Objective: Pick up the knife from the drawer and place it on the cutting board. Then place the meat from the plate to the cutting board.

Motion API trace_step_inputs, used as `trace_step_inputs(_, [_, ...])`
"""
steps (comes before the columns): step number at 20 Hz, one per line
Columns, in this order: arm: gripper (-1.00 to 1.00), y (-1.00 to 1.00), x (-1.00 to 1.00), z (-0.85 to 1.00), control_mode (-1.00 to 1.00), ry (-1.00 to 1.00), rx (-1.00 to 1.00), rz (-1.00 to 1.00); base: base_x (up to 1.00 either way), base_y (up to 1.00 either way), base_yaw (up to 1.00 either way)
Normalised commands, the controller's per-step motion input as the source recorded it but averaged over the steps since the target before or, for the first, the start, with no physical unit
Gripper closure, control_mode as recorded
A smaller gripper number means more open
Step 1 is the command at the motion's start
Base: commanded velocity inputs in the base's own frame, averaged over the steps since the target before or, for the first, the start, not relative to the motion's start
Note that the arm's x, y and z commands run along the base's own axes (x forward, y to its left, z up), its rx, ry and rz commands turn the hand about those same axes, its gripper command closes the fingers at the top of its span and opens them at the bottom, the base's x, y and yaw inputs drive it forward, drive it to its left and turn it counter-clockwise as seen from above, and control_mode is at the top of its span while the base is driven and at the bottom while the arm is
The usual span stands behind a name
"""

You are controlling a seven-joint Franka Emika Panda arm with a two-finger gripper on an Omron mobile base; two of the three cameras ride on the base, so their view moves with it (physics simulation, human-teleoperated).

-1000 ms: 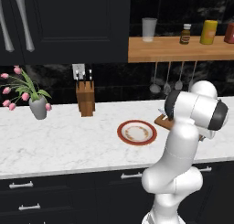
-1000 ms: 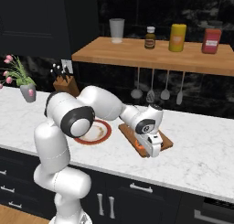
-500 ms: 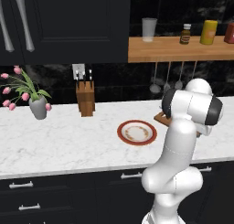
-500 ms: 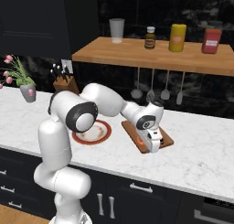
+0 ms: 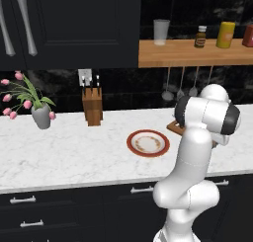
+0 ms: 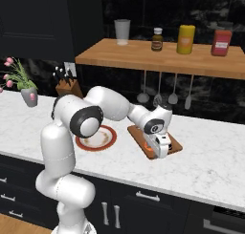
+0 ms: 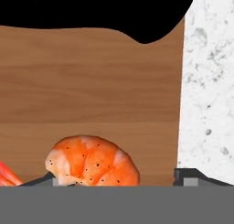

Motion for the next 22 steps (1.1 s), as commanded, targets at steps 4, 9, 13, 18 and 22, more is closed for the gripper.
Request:
trace_step_inputs(4, [-1.00, 0.00, 0.00, 0.00, -1.00, 0.00, 0.00, 0.00, 0.00, 0.00, 0.00])
trace_step_inputs(9, [-1.00, 0.00, 0.00, 0.00, -1.00, 0.00, 0.00, 0.00, 0.00, 0.00, 0.00])
trace_step_inputs(13, [-1.00, 0.00, 0.00, 0.00, -1.00, 0.00, 0.00, 0.00, 0.00, 0.00, 0.00])
trace_step_inputs(18, [-1.00, 0.00, -0.01, 0.00, -1.00, 0.00, 0.00, 0.00, 0.00, 0.00, 0.00])
trace_step_inputs(22, [-1.00, -0.01, -0.20, 0.27, -1.00, -0.15, 0.02, 0.00, 0.00, 0.00, 0.00])
